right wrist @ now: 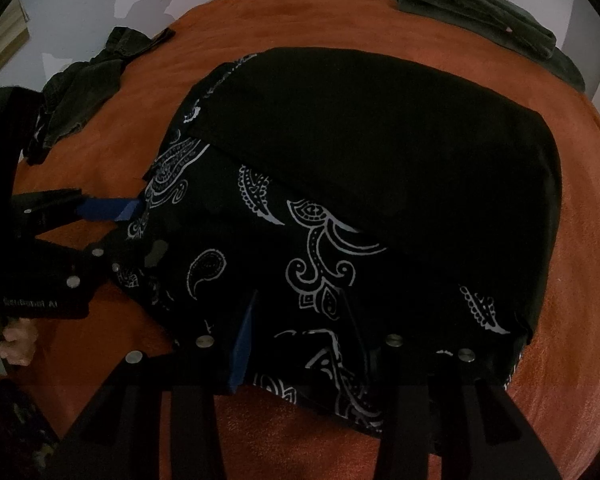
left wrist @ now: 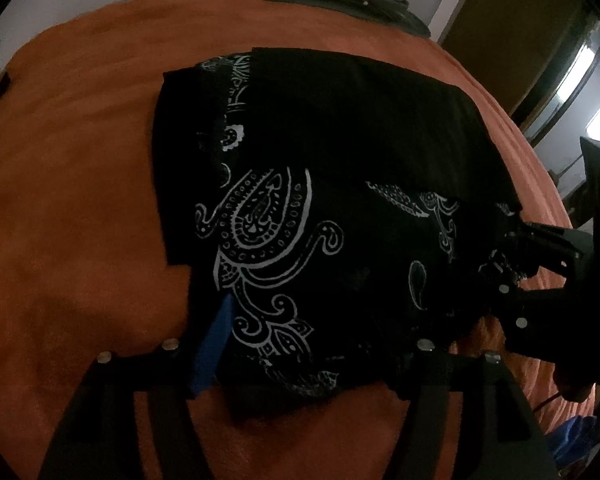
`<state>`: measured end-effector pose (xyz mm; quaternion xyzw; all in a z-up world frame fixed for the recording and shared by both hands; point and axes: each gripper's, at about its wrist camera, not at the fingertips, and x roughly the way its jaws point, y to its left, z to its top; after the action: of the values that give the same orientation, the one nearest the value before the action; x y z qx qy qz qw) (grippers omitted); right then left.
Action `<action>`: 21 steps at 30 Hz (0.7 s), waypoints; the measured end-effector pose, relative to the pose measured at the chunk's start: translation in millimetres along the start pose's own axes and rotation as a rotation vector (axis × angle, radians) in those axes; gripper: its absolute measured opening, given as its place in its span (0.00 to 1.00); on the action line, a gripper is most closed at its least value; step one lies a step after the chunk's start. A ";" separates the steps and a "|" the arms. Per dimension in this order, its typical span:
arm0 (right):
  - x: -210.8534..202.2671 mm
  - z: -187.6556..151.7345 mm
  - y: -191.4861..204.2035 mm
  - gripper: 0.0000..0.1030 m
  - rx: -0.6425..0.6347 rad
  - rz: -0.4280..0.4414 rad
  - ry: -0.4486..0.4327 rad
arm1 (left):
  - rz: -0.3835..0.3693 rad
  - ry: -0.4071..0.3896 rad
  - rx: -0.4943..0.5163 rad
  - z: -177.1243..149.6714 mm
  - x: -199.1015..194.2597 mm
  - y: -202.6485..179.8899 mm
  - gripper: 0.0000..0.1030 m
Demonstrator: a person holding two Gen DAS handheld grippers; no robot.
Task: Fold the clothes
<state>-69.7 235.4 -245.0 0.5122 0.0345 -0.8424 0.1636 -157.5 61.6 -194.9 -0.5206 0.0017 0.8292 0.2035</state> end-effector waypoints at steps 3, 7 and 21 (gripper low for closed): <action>0.2 -0.5 -0.1 0.39 0.000 -0.002 -0.001 | -0.017 0.009 -0.036 -7.3 -8.6 8.2 0.66; -0.2 -0.9 -0.4 0.39 0.005 0.003 0.000 | -0.105 0.016 -0.143 -10.9 -24.0 22.7 0.66; -22.4 -6.7 6.6 0.39 -0.036 -0.003 -0.053 | -0.006 -0.081 -0.159 -13.3 -59.4 84.0 0.66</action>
<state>-52.4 236.0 -227.8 0.4865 0.0458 -0.8552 0.1726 -152.2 -38.2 -167.2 -0.5013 -0.0739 0.8464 0.1637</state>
